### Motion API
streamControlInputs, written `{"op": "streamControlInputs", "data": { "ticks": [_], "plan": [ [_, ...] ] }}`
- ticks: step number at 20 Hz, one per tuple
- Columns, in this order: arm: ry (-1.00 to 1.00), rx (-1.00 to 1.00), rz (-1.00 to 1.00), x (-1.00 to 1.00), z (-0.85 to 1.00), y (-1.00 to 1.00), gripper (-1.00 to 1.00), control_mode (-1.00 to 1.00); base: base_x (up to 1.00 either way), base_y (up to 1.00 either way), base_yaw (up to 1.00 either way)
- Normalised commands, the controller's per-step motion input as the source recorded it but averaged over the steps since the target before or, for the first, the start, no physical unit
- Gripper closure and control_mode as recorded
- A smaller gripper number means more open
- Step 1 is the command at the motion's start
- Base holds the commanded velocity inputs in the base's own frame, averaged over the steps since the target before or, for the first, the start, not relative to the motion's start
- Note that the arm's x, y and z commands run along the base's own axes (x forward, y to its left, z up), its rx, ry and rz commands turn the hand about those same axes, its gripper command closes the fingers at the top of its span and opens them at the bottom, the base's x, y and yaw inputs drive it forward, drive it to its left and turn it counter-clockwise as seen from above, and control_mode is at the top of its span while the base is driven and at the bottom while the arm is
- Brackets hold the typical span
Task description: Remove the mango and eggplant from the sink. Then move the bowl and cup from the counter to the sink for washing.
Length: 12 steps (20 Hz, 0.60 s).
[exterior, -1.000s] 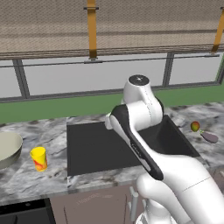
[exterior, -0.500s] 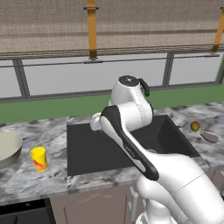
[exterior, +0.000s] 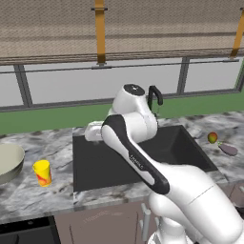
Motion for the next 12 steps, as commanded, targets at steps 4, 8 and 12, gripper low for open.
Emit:
{"op": "streamControlInputs", "data": {
  "ticks": [4,8,12],
  "plan": [
    [0.04,0.01,0.00,0.00,0.00,0.48,-1.00,-1.00,0.00,0.00,0.00],
    [0.13,0.00,0.00,0.00,0.00,0.43,-1.00,-1.00,0.00,0.00,0.00],
    [0.31,0.05,0.04,0.06,-0.01,0.33,-1.00,-1.00,0.00,0.00,0.00]
  ]
}}
